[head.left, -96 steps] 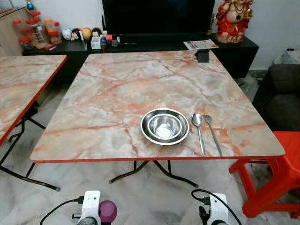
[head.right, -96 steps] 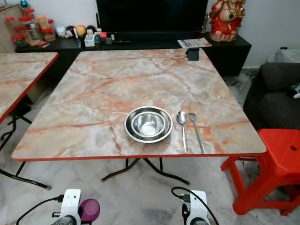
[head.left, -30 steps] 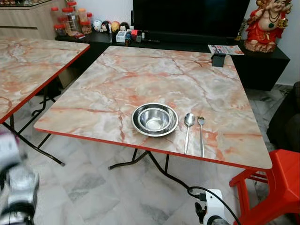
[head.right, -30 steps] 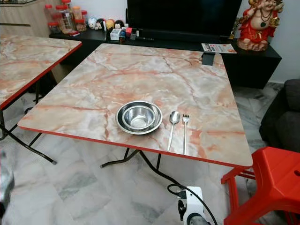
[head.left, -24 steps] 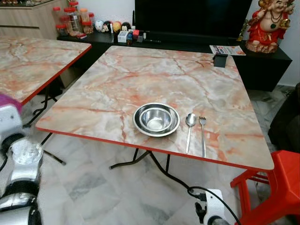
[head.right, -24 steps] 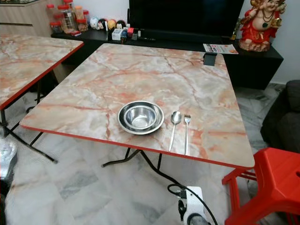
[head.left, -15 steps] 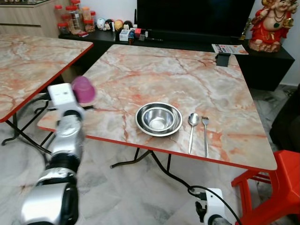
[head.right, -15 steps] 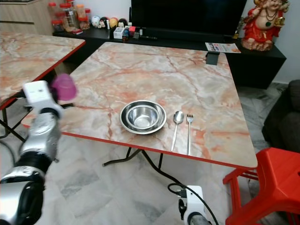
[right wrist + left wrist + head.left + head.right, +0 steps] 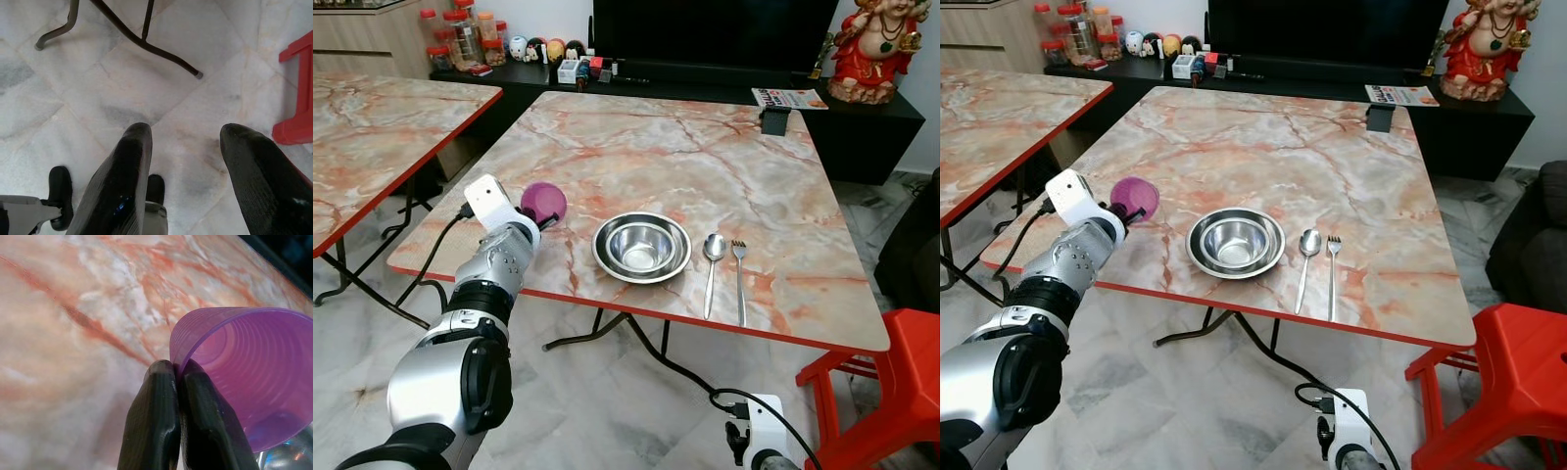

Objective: Setting the table

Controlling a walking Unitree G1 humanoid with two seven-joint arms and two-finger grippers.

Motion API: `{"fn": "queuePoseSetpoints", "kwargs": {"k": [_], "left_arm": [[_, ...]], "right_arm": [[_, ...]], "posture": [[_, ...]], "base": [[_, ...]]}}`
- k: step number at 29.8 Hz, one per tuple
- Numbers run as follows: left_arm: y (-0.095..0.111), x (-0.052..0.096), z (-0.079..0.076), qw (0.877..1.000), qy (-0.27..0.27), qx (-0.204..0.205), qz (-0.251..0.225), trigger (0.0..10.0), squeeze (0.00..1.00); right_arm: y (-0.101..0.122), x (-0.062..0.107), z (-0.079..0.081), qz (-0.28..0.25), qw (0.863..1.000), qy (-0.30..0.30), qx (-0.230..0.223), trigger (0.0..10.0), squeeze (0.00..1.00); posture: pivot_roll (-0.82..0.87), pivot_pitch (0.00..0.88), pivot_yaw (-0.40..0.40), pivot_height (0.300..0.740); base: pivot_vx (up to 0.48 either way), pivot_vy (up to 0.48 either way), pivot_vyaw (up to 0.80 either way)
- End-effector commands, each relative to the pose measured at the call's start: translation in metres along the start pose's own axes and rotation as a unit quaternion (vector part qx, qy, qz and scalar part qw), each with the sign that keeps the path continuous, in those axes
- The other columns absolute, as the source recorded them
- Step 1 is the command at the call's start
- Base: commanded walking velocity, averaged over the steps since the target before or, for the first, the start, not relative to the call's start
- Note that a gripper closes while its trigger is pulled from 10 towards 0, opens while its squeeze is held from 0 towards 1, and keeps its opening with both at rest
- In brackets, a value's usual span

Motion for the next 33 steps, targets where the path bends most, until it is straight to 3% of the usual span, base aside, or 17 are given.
{"fn": "queuePoseSetpoints", "kwargs": {"k": [1, 3, 6, 15, 19, 23, 25, 29, 33], "left_arm": [[0.005, 0.0, -0.014, 0.995, -0.053, -0.08, 0.001, 10.0, 0.0], [0.003, 0.001, -0.017, 0.993, -0.066, -0.095, 0.003, 10.0, 0.0], [-0.01, 0.003, -0.025, 0.977, -0.107, -0.18, 0.025, 10.0, 0.0], [-0.007, 0.001, -0.016, 0.983, -0.074, -0.162, 0.049, 10.0, 0.0], [-0.001, 0.0, -0.009, 0.992, -0.049, -0.099, 0.054, 10.0, 0.0], [0.0, 0.0, -0.012, 0.996, -0.045, -0.042, 0.065, 10.0, 0.0], [0.0, 0.0, -0.014, 0.996, -0.046, -0.032, 0.067, 10.0, 0.0], [-0.002, 0.001, -0.022, 0.994, -0.049, 0.051, 0.084, 10.0, 0.0], [-0.003, 0.001, -0.025, 0.991, -0.033, 0.087, 0.097, 10.0, 0.0]], "right_arm": [[-0.001, 0.0, -0.001, 0.0, 1.0, -0.005, -0.009, 10.0, 0.0], [-0.001, 0.0, 0.0, 0.0, 1.0, -0.005, -0.009, 10.0, 0.0], [-0.001, 0.0, 0.001, 0.0, 1.0, -0.004, -0.011, 10.0, 0.0], [0.0, 0.0, 0.002, -0.001, 1.0, -0.004, -0.015, 10.0, 0.0], [-0.001, 0.0, 0.0, -0.001, 1.0, -0.007, -0.017, 10.0, 0.0], [-0.002, 0.0, -0.001, 0.001, 1.0, -0.009, -0.019, 10.0, 0.0], [-0.002, 0.0, -0.001, 0.0, 1.0, -0.009, -0.02, 10.0, 0.0], [-0.001, 0.0, -0.002, 0.0, 1.0, -0.011, -0.021, 10.0, 0.0], [-0.002, 0.0, -0.002, 0.001, 1.0, -0.012, -0.022, 10.0, 0.0]], "posture": [[-0.05, 0.0, 0.02, 0.74], [-0.05, 0.0, 0.02, 0.74], [-0.05, 0.0, 0.025, 0.74], [-0.04, 0.0, 0.024, 0.74], [-0.04, 0.0, 0.02, 0.74], [-0.04, 0.0, 0.022, 0.74], [-0.04, 0.0, 0.022, 0.74], [-0.04, 0.0, 0.025, 0.74], [-0.04, 0.0, 0.025, 0.74]], "base": [[0.0, 0.0, 0.0], [0.0, 0.0, 0.0], [0.0, 0.0, 0.0], [0.0, 0.0, 0.0], [0.0, 0.0, 0.0], [0.0, 0.0, 0.0], [0.0, 0.0, 0.0], [0.0, 0.0, 0.0], [0.0, 0.0, 0.0]]}}
Point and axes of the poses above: a point about 5 cm out from each wrist's last joint towards the gripper, its own x axis pointing back from the gripper into the wrist, its own y axis along the axis of the wrist's last joint, z = x × y, the point moved 4 cm from there along -x, pointing out of the wrist towards the gripper, and after that the axes turned 11 degrees about -x, right-handed, at the moved point
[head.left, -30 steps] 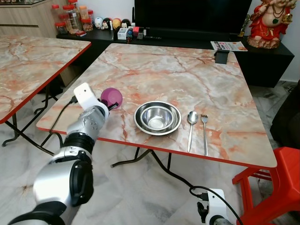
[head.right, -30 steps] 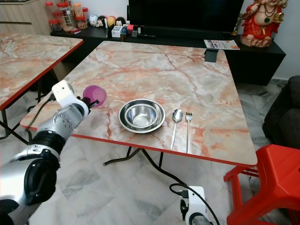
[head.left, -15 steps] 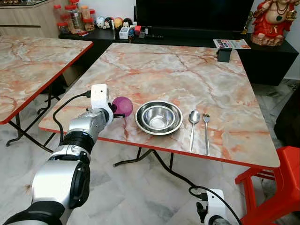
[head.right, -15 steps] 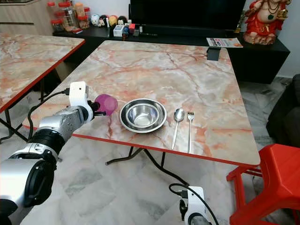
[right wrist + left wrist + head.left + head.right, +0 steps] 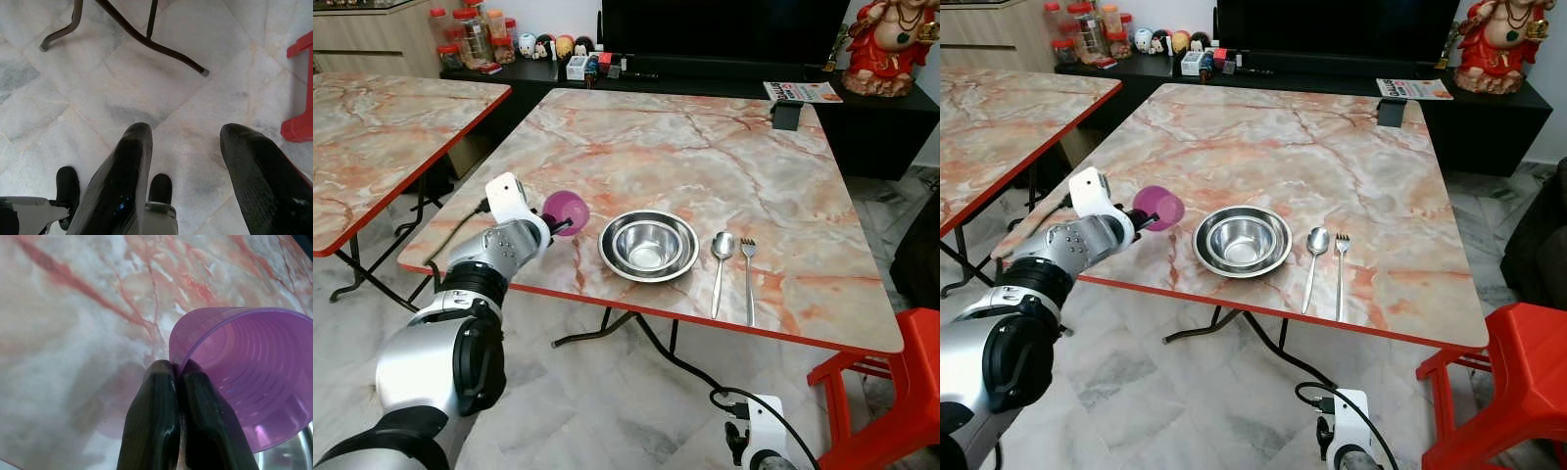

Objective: Setting the table

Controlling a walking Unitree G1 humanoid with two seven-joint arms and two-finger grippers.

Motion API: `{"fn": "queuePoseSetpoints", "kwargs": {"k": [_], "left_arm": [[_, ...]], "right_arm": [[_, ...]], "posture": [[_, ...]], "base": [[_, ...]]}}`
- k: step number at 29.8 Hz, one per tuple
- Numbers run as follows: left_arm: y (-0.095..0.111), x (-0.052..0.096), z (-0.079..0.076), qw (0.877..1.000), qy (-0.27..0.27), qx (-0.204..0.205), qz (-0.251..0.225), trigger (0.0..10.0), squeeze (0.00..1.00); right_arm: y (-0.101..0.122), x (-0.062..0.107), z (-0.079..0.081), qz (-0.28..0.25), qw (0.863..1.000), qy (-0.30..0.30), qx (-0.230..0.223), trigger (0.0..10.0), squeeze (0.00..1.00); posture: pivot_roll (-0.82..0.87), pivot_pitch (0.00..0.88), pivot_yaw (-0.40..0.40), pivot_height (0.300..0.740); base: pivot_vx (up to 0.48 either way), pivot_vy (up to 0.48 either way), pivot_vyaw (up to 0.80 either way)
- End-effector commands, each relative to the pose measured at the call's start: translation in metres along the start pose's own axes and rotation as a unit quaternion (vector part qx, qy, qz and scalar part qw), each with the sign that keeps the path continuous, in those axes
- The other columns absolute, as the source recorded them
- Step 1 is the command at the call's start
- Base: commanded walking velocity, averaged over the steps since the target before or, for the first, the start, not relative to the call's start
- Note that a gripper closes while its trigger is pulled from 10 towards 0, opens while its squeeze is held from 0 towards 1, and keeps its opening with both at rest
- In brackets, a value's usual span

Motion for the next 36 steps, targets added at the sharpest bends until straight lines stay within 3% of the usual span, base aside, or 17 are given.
{"fn": "queuePoseSetpoints", "kwargs": {"k": [1, 12, 19, 36], "left_arm": [[0.009, 0.002, -0.006, 1.0, 0.012, 0.021, 0.004, 10.0, 0.0], [0.018, 0.005, -0.005, 0.998, 0.061, 0.023, 0.005, 10.0, 0.0], [0.01, 0.005, -0.015, 0.997, 0.045, 0.045, 0.032, 10.0, 0.0], [-0.003, 0.007, -0.005, 0.995, 0.084, 0.038, 0.05, 10.0, 0.0]], "right_arm": [[-0.001, 0.0, -0.003, 0.002, 1.0, -0.007, -0.007, 10.0, 0.0], [-0.001, 0.0, -0.003, 0.002, 1.0, -0.007, -0.009, 10.0, 0.0], [-0.001, 0.0, -0.002, 0.002, 1.0, -0.007, -0.009, 10.0, 0.0], [-0.002, 0.0, -0.001, 0.003, 1.0, -0.007, -0.01, 10.0, 0.0]], "posture": [[-0.04, 0.0, 0.024, 0.74], [-0.04, 0.0, 0.027, 0.74], [-0.04, 0.0, 0.029, 0.74], [-0.04, 0.0, 0.033, 0.74]], "base": [[0.0, 0.0, 0.0], [0.0, 0.0, 0.0], [0.0, 0.0, 0.0], [0.0, 0.0, 0.0]]}}
Point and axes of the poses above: a point about 5 cm out from each wrist's last joint towards the gripper, its own x axis pointing back from the gripper into the wrist, its own y axis along the axis of the wrist's last joint, z = x × y, the point moved 4 cm from there along -x, pointing out of the wrist towards the gripper, and after that the axes turned 11 degrees about -x, right-handed, at the moved point
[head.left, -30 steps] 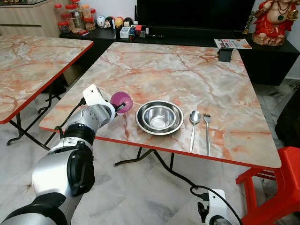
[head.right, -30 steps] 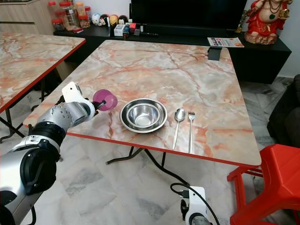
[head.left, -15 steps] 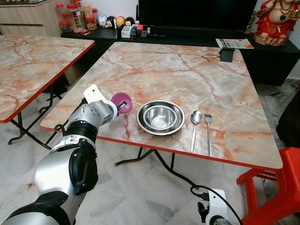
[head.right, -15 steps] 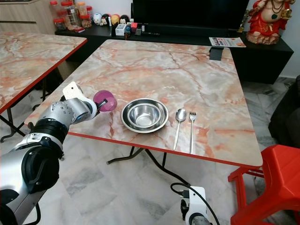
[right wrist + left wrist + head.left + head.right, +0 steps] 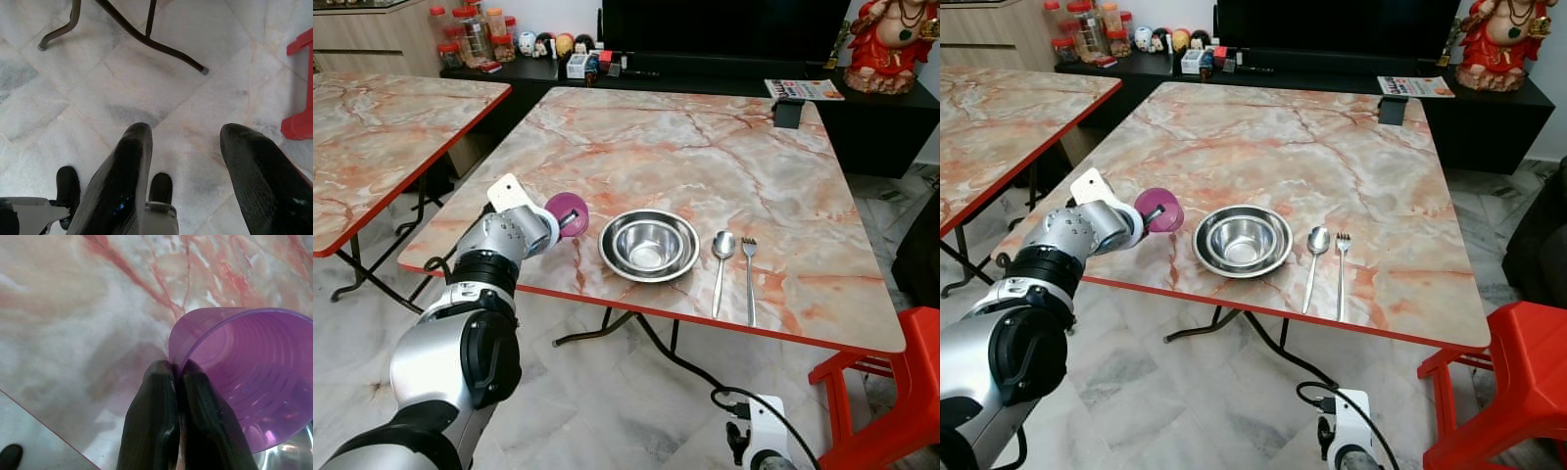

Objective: Setting the table

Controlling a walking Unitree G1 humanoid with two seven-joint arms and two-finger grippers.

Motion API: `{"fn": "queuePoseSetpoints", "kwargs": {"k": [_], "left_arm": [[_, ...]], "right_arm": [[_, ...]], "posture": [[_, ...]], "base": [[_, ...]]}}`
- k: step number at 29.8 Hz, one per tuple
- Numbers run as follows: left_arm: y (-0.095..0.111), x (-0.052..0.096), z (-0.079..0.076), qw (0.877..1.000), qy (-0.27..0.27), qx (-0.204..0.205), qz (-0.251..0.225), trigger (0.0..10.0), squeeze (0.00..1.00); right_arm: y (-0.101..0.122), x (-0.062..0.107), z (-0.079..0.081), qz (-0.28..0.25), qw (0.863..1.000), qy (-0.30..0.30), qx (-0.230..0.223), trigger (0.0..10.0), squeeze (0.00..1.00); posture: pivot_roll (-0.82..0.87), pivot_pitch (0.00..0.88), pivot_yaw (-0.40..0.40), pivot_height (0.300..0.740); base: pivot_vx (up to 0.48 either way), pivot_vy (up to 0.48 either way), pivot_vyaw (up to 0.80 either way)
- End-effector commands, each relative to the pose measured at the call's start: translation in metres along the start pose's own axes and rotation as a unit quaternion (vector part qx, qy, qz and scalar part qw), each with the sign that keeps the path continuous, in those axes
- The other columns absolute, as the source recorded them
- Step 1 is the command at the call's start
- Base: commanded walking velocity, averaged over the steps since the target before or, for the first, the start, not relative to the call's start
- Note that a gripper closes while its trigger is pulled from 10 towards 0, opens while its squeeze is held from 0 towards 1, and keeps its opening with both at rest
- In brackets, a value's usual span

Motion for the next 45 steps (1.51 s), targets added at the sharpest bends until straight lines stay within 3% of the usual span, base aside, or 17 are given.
{"fn": "queuePoseSetpoints", "kwargs": {"k": [1, 5, 7, 8, 12, 13, 29, 30, 31, 32, 33, 34, 35, 45], "left_arm": [[-0.002, 0.0, 0.004, 1.0, 0.011, -0.004, 0.002, 10.0, 0.0], [-0.007, -0.001, 0.005, 1.0, 0.012, -0.002, 0.008, 10.0, 0.0], [-0.008, -0.001, 0.006, 1.0, 0.013, -0.003, 0.01, 10.0, 0.05], [-0.009, -0.001, 0.006, 1.0, 0.014, -0.003, 0.011, 10.0, 1.0], [-0.01, 0.0, 0.006, 1.0, 0.014, -0.003, 0.011, 10.0, 1.0], [-0.009, 0.0, 0.006, 1.0, 0.013, -0.004, 0.009, 10.0, 0.0], [-0.014, 0.0, 0.0, 1.0, -0.008, -0.004, 0.015, 10.0, 0.0], [-0.014, 0.0, 0.0, 1.0, -0.007, -0.004, 0.015, 10.0, 0.74], [-0.014, 0.0, 0.001, 1.0, -0.004, -0.004, 0.015, 10.0, 1.0], [-0.014, 0.001, 0.002, 1.0, -0.002, -0.003, 0.013, 10.0, 0.99], [-0.013, 0.001, 0.002, 1.0, -0.002, -0.002, 0.012, 10.0, 0.68], [-0.012, 0.001, 0.002, 1.0, -0.004, -0.002, 0.01, 10.0, 0.09], [-0.012, 0.001, 0.002, 1.0, -0.004, -0.001, 0.009, 10.0, 0.0], [-0.008, 0.003, 0.001, 1.0, -0.007, 0.005, 0.003, 10.0, 0.0]], "right_arm": [[-0.002, 0.0, 0.0, 0.004, 1.0, -0.003, -0.006, 10.0, 0.0], [-0.003, 0.0, 0.0, 0.004, 1.0, -0.003, -0.006, 10.0, 0.0], [-0.003, 0.0, 0.0, 0.004, 1.0, -0.003, -0.006, 10.0, 0.0], [-0.003, 0.0, 0.0, 0.004, 1.0, -0.002, -0.006, 10.0, 0.0], [-0.003, 0.0, 0.0, 0.004, 1.0, -0.002, -0.006, 10.0, 0.0], [-0.003, 0.0, 0.0, 0.004, 1.0, -0.002, -0.005, 10.0, 0.0], [-0.003, 0.001, 0.0, 0.005, 1.0, -0.001, -0.004, 10.0, 0.0], [-0.004, 0.001, 0.0, 0.005, 1.0, -0.001, -0.004, 10.0, 0.0], [-0.003, 0.001, 0.0, 0.005, 1.0, -0.001, -0.004, 10.0, 0.0], [-0.004, 0.001, 0.0, 0.005, 1.0, -0.001, -0.005, 10.0, 0.0], [-0.004, 0.001, 0.0, 0.005, 1.0, -0.001, -0.004, 10.0, 0.0], [-0.004, 0.001, 0.0, 0.005, 1.0, -0.001, -0.004, 10.0, 0.0], [-0.004, 0.001, 0.0, 0.005, 1.0, -0.001, -0.004, 10.0, 0.0], [-0.003, 0.0, 0.001, 0.003, 1.0, 0.001, -0.004, 10.0, 0.0]], "posture": [[-0.04, 0.0, 0.033, 0.74], [-0.04, 0.0, 0.032, 0.74], [-0.04, 0.0, 0.032, 0.74], [-0.04, 0.0, 0.032, 0.74], [-0.04, 0.0, 0.032, 0.74], [-0.04, 0.0, 0.032, 0.74], [-0.04, 0.0, 0.031, 0.74], [-0.04, 0.0, 0.031, 0.74], [-0.04, 0.0, 0.031, 0.74], [-0.04, 0.0, 0.031, 0.74], [-0.04, 0.0, 0.031, 0.74], [-0.04, 0.0, 0.03, 0.74], [-0.04, 0.0, 0.03, 0.74], [-0.04, 0.0, 0.03, 0.74]], "base": [[0.0, 0.0, 0.0], [0.0, 0.0, 0.0], [0.0, 0.0, 0.0], [0.0, 0.0, 0.0], [0.0, 0.0, 0.0], [0.0, 0.0, 0.0], [0.0, 0.0, 0.0], [0.0, 0.0, 0.0], [0.0, 0.0, 0.0], [0.0, 0.0, 0.0], [0.0, 0.0, 0.0], [0.0, 0.0, 0.0], [0.0, 0.0, 0.0], [0.0, 0.0, 0.0]]}}
Point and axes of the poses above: a point about 5 cm out from each wrist's last joint towards the gripper, its own x axis pointing back from the gripper into the wrist, its own y axis along the axis of the wrist's last joint, z = x × y, the point moved 4 cm from there along -x, pointing out of the wrist towards the gripper, and after that the axes turned 11 degrees about -x, right-handed, at the moved point
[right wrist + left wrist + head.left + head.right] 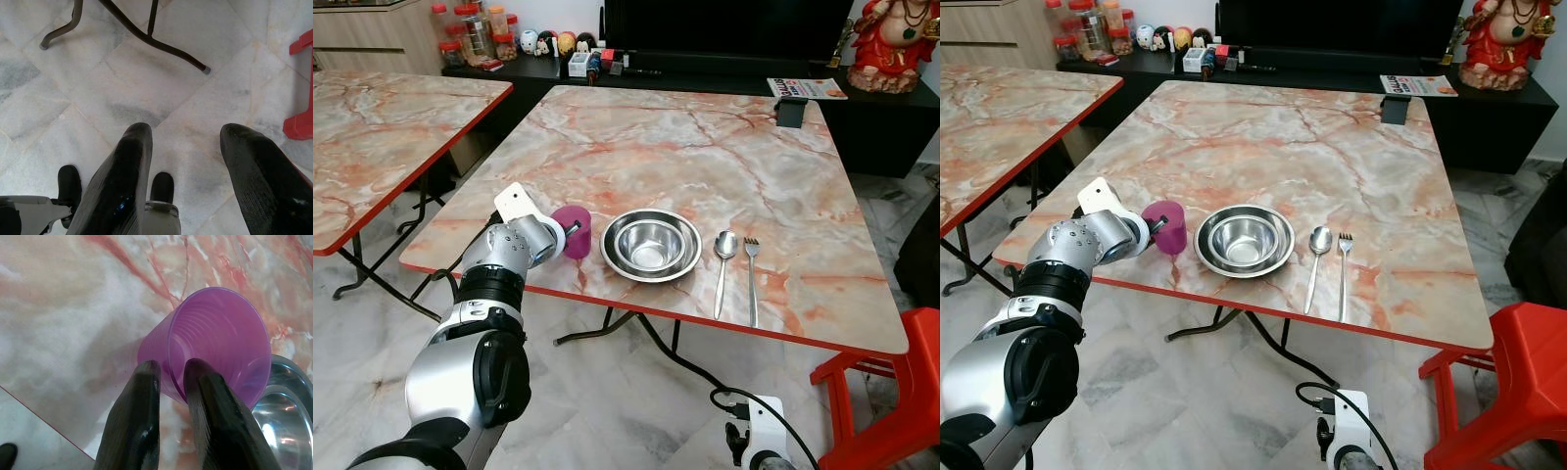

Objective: Setting the table

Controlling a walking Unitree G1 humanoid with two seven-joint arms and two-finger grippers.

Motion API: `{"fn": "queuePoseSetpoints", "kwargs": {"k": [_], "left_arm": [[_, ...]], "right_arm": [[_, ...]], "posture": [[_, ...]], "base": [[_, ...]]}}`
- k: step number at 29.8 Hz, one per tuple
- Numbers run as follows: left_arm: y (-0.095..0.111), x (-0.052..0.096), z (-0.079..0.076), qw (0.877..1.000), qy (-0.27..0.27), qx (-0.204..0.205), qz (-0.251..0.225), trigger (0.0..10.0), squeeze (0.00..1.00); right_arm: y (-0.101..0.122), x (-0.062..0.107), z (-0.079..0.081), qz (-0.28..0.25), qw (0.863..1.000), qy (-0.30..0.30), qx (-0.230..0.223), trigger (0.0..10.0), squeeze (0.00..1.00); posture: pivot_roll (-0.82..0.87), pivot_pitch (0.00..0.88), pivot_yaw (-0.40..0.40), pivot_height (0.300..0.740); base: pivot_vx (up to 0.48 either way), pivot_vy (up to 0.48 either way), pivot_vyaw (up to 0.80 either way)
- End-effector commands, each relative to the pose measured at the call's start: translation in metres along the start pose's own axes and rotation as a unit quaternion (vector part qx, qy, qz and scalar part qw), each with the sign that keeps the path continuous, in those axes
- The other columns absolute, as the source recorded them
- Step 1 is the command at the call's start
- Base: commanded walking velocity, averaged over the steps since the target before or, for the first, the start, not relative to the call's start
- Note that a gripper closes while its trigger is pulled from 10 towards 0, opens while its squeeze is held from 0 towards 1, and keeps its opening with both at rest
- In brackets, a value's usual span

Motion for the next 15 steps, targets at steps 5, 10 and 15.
{"fn": "queuePoseSetpoints", "kwargs": {"k": [5, 10, 15], "left_arm": [[0.003, 0.002, -0.002, 1.0, -0.005, -0.005, -0.006, 10.0, 0.0], [0.007, 0.003, -0.004, 0.999, -0.015, -0.026, -0.023, 10.0, 0.0], [0.015, 0.005, -0.006, 0.997, -0.014, -0.058, -0.048, 10.0, 0.0]], "right_arm": [[0.0, 0.0, 0.001, 0.001, 1.0, 0.0, -0.004, 10.0, 0.0], [0.0, 0.0, 0.001, 0.001, 1.0, -0.001, -0.004, 10.0, 0.0], [0.0, 0.0, 0.001, 0.0, 1.0, 0.0, -0.005, 10.0, 0.0]], "posture": [[-0.04, 0.0, 0.03, 0.74], [-0.04, 0.0, 0.03, 0.74], [-0.04, 0.0, 0.027, 0.74]], "base": [[0.0, 0.0, 0.0], [0.0, 0.0, 0.0], [0.0, 0.0, 0.0]]}}
Point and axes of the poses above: a point about 5 cm out from each wrist's last joint towards the gripper, its own x axis pointing back from the gripper into the wrist, its own y axis along the axis of the wrist's last joint, z = x × y, the point moved 4 cm from there along -x, pointing out of the wrist towards the gripper, and after that the axes turned 11 degrees about -x, right-handed, at the moved point
